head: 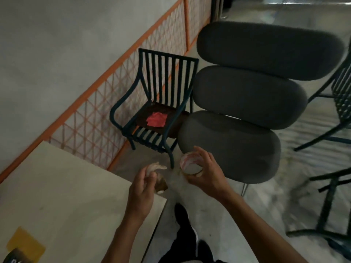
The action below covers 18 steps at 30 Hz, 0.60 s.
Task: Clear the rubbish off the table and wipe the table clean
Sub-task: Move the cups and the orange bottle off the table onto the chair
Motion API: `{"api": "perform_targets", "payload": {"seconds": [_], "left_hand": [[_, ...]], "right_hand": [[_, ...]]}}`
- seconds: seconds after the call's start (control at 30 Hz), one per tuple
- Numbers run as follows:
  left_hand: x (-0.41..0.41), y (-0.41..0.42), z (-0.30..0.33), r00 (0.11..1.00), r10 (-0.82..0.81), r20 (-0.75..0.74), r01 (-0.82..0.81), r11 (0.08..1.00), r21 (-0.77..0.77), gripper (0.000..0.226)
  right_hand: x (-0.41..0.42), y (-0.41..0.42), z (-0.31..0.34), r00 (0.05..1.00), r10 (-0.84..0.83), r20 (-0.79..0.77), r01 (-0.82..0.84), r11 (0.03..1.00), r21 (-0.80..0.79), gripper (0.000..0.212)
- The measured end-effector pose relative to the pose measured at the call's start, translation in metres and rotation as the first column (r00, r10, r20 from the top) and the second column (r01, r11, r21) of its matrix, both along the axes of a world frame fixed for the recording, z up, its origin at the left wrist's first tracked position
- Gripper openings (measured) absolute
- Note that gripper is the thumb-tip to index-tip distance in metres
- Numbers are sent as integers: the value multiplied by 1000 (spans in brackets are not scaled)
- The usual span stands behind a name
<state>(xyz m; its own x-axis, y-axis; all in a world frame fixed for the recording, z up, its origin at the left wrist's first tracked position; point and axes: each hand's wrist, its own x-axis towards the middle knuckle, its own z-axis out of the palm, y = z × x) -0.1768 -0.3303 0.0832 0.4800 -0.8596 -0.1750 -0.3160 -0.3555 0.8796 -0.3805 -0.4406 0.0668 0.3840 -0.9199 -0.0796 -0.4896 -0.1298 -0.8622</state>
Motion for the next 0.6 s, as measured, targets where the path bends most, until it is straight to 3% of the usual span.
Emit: {"api": "perform_targets", "payload": {"seconds": [0.2, 0.37, 0.6], "left_hand": [[5, -87, -15, 988, -149, -42, 149, 989, -4, 32], [7, -153, -31, 952, -287, -111, 287, 958, -19, 24], [8, -216, -53, 912, -405, -69, 408, 913, 32, 29]], "right_hand": [[-5, -53, -10, 993, -116, -19, 117, 993, 36, 98], [-11, -100, -21, 972, -198, -124, 206, 977, 54, 99], [-17, -137, -46, 932, -306, -197, 324, 943, 70, 97]]}}
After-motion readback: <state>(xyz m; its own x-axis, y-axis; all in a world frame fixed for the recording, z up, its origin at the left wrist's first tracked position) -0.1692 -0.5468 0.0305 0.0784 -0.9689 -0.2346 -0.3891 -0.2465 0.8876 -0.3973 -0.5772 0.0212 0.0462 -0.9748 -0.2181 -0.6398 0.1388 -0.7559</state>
